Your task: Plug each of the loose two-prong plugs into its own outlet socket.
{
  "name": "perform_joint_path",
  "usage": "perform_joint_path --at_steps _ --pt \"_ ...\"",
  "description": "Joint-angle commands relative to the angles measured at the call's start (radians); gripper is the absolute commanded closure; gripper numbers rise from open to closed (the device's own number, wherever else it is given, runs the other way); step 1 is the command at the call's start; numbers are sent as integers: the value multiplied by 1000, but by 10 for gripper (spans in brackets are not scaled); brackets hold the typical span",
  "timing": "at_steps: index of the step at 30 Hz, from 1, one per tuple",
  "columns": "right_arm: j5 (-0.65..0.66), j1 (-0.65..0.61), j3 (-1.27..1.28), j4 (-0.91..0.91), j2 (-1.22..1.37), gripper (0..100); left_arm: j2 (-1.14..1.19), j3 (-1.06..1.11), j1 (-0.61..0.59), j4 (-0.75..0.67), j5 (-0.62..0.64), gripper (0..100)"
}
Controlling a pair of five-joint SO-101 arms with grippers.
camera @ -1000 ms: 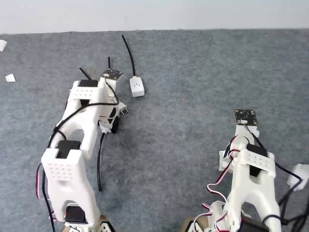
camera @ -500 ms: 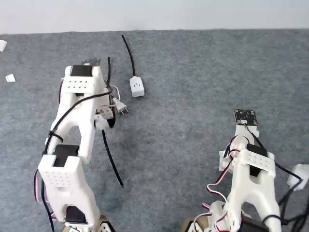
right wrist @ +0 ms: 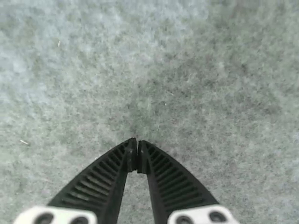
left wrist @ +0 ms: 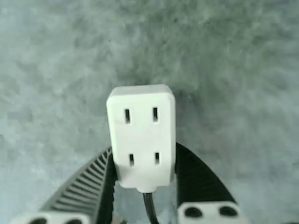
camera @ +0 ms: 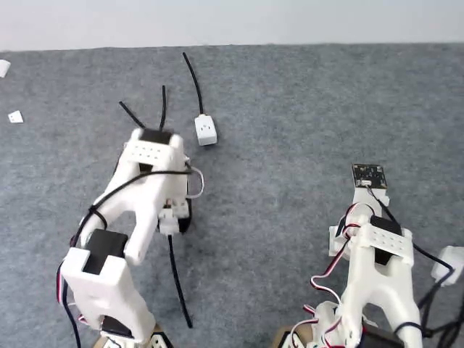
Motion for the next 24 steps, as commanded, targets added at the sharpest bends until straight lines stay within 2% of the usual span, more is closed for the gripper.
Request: perform_joint_path --at_steps 1,7,9,11,17,24 --pt "14 -8 -61 -13 1 988 -54 125 26 -230 -91 987" --pt "14 -8 -61 -13 1 988 -54 222 26 -364 -97 985" --pt "14 -8 -61 -13 1 988 -55 226 25 -381 -147 974" --pt "14 -8 -61 -13 1 988 -72 232 32 -388 -189 925" --pt "14 -8 -61 -13 1 988 -140 295 32 -419 -186 752" --pt "14 -8 -60 -13 1 988 -385 438 32 -493 -163 721"
